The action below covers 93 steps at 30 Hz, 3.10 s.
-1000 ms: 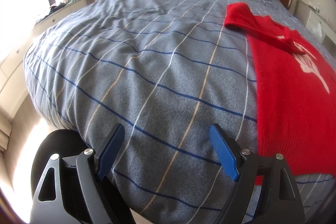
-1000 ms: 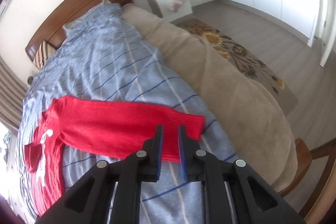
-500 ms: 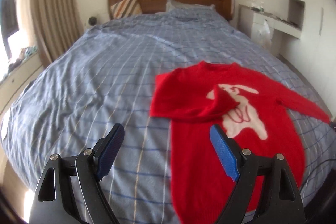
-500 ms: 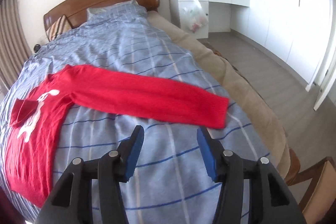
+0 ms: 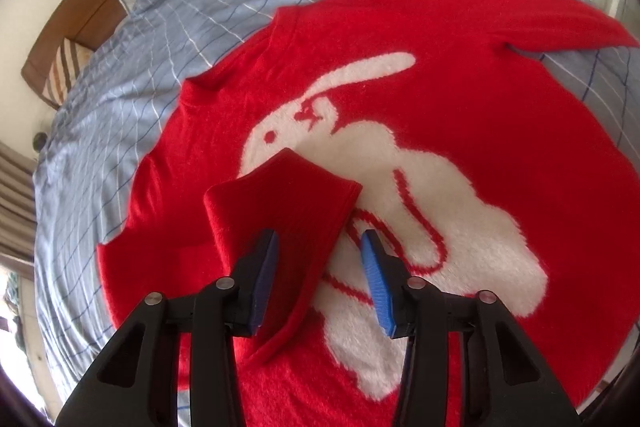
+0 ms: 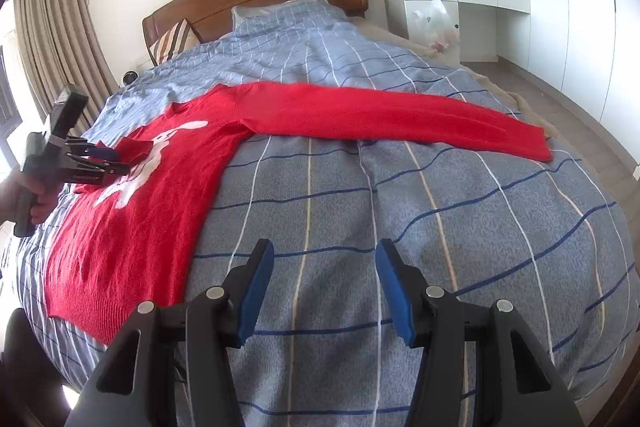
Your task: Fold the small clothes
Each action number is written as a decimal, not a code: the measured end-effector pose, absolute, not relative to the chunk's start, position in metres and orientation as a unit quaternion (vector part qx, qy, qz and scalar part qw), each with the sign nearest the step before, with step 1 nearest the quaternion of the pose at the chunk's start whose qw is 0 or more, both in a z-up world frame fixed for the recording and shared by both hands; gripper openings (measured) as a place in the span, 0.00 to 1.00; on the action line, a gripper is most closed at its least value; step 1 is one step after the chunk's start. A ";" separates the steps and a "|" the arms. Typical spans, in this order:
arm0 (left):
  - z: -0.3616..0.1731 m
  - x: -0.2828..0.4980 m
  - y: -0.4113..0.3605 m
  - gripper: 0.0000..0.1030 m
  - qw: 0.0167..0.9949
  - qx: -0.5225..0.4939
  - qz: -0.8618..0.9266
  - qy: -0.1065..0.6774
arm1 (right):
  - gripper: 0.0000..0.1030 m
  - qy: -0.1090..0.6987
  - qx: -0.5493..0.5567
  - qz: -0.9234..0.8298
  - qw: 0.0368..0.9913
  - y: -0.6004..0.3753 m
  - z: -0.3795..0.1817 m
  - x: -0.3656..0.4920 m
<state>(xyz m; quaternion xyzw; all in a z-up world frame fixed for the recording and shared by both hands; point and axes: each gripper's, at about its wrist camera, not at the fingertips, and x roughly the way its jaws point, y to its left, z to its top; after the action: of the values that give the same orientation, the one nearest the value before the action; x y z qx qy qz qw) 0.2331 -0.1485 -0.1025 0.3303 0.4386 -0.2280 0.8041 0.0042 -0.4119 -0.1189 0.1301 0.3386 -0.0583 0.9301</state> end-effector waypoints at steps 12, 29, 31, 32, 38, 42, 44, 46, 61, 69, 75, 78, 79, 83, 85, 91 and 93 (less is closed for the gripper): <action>-0.007 0.255 0.006 0.03 0.914 0.037 -0.115 0.387 | 0.51 0.326 0.145 -0.065 0.932 -0.417 -0.118 0.003; -0.093 0.199 0.281 0.03 0.871 -0.119 0.240 0.411 | 0.51 0.348 0.131 -0.065 0.926 -0.409 -0.127 0.014; -0.106 0.197 0.290 0.03 0.864 -0.142 0.237 0.422 | 0.51 0.349 0.130 -0.068 0.926 -0.409 -0.128 0.014; -0.113 0.195 0.295 0.03 0.859 -0.160 0.236 0.425 | 0.51 0.349 0.130 -0.069 0.925 -0.409 -0.128 0.014; -0.110 0.172 0.315 0.19 0.853 -0.212 0.215 0.425 | 0.51 0.352 0.131 -0.072 0.924 -0.410 -0.130 0.015; -0.099 0.156 0.339 0.30 0.849 -0.255 0.214 0.410 | 0.51 0.352 0.130 -0.072 0.924 -0.410 -0.130 0.015; -0.090 0.156 0.343 0.35 0.856 -0.250 0.211 0.400 | 0.51 0.352 0.129 -0.072 0.924 -0.410 -0.131 0.015; -0.082 0.163 0.338 0.35 0.866 -0.235 0.198 0.394 | 0.51 0.353 0.129 -0.071 0.924 -0.410 -0.131 0.015; -0.108 0.186 0.311 0.61 0.857 -0.168 0.237 0.426 | 0.52 0.349 0.130 -0.084 0.924 -0.412 -0.130 0.014; -0.071 0.124 0.241 0.82 0.899 -0.130 0.138 0.395 | 0.56 0.334 0.120 -0.080 0.931 -0.406 -0.125 0.011; -0.089 0.110 0.176 0.83 0.899 -0.140 0.053 0.411 | 0.57 0.338 0.114 -0.075 0.931 -0.404 -0.125 0.013; -0.106 0.111 0.163 0.83 0.893 -0.149 0.039 0.424 | 0.57 0.337 0.114 -0.077 0.932 -0.405 -0.125 0.013; -0.110 0.110 0.160 0.83 0.892 -0.143 0.040 0.426 | 0.57 0.336 0.114 -0.078 0.932 -0.405 -0.125 0.014; -0.109 0.105 0.151 0.83 0.898 -0.115 0.036 0.423 | 0.57 0.338 0.111 -0.077 0.931 -0.403 -0.126 0.015; -0.107 0.101 0.152 0.84 0.899 -0.115 0.029 0.422 | 0.57 0.340 0.108 -0.076 0.931 -0.401 -0.127 0.016; -0.117 0.097 0.153 0.86 0.901 -0.114 0.032 0.418 | 0.57 0.341 0.101 -0.070 0.932 -0.397 -0.127 0.018; -0.120 0.095 0.149 0.91 0.904 -0.102 0.033 0.414 | 0.57 0.341 0.100 -0.070 0.932 -0.397 -0.127 0.017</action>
<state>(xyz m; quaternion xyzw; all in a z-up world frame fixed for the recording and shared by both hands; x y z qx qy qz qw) 0.0954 0.1494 -0.1197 -0.1022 0.4135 0.0329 0.9041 0.0175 -0.3969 -0.1272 0.1001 0.3405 -0.0699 0.9323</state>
